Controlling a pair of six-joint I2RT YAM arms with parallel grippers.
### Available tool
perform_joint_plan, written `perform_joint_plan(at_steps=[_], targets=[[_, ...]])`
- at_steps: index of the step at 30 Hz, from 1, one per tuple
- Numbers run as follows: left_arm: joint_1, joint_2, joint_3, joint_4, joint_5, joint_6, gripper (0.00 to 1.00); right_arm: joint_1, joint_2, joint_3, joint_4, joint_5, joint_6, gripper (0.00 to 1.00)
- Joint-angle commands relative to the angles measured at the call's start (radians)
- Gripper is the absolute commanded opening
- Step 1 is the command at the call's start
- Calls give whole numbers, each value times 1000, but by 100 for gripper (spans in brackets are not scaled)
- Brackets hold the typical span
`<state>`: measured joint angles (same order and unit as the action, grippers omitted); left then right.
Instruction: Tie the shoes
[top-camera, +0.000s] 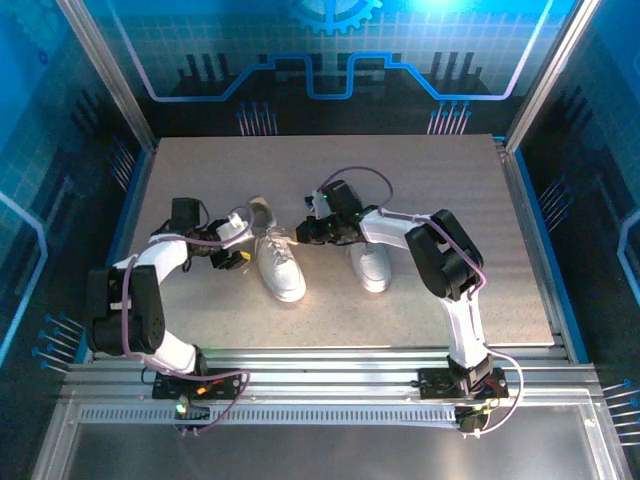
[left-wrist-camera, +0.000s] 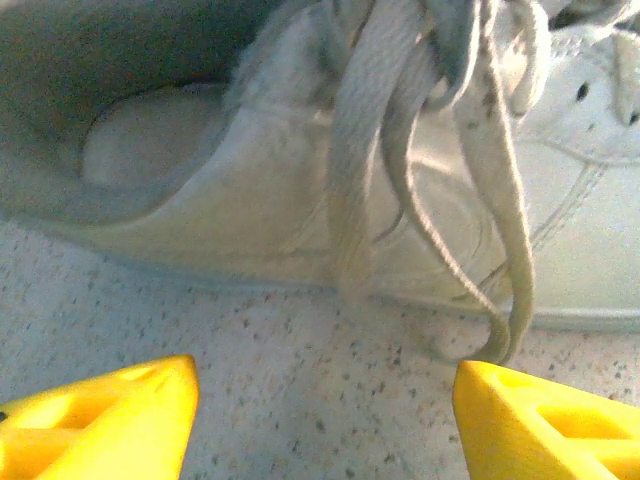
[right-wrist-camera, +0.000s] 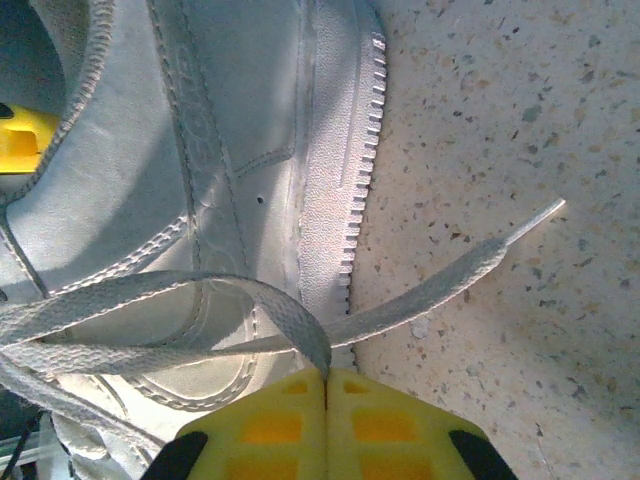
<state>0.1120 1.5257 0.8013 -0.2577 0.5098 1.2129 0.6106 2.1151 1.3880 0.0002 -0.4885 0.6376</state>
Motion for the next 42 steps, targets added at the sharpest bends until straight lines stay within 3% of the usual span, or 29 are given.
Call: perform_joint_plan(at_steps=[1, 9, 15, 24, 42], targets=[[-19, 14, 28, -36, 22, 16, 69, 17, -43, 31, -45, 24, -40, 0], [-10, 9, 48, -26, -7, -94, 64, 35, -42, 67, -105, 61, -85, 0], [21, -63, -35, 60, 34, -175, 64, 56, -52, 106, -161, 115, -144, 0], [21, -130, -67, 48, 120, -209, 63, 72, -50, 125, -191, 130, -173, 0], [-58, 29, 36, 35, 131, -219, 60, 78, -63, 136, -215, 156, -189, 0]])
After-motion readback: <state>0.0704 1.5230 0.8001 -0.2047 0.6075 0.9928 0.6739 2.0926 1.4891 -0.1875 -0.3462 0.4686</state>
